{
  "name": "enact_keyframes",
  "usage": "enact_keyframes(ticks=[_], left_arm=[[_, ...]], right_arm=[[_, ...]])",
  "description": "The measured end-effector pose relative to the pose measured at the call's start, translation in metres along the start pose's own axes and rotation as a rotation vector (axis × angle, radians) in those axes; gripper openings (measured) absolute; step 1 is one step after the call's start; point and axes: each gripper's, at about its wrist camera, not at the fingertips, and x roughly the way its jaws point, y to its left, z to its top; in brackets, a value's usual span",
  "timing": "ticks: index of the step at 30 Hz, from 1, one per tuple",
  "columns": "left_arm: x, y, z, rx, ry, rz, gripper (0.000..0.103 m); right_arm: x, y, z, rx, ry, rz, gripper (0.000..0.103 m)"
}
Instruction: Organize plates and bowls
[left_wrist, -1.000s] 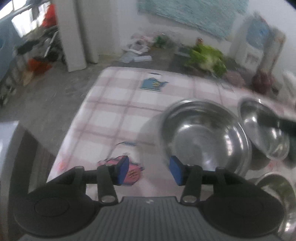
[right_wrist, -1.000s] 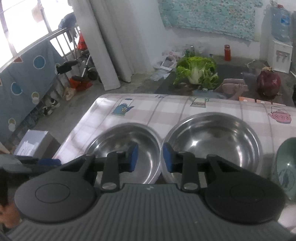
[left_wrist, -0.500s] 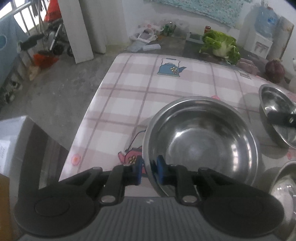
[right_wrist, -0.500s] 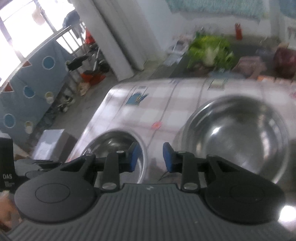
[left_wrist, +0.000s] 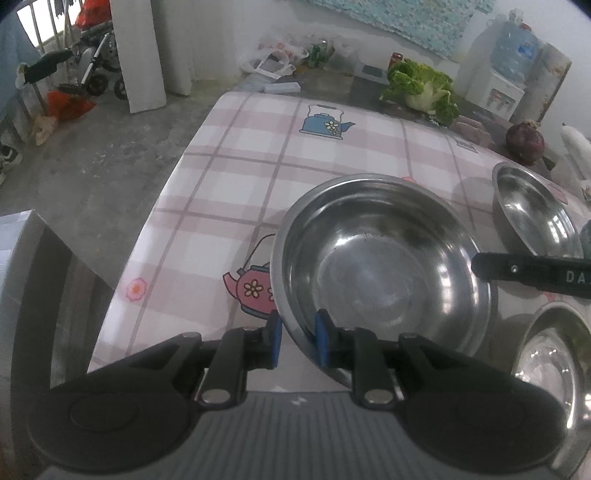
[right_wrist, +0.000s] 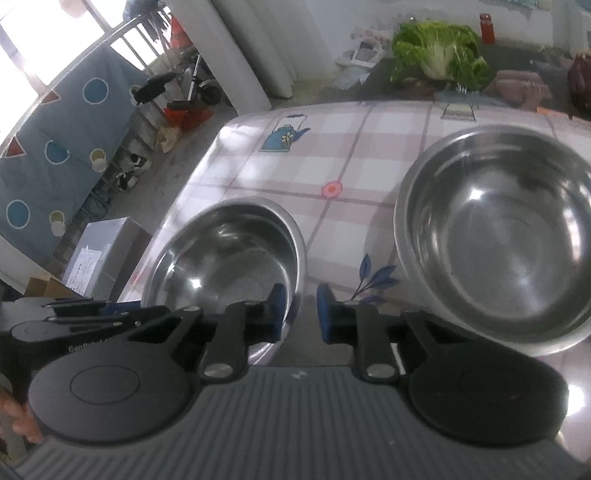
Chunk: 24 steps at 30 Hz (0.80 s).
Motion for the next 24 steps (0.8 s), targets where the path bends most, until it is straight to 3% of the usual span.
enact_keyframes(ticks=[9,24], left_arm=[[-0.003,-0.002,0.000,-0.019,-0.008,0.012,0.019],[-0.032,-0.012,-0.003,0.011,-0.055,0.013,0.019]], right_arm=[[0.001,0.005,-0.003,-0.020,-0.014,-0.032,0.009],[-0.031,0.013,-0.007,-0.040,-0.061,-0.042,0.010]])
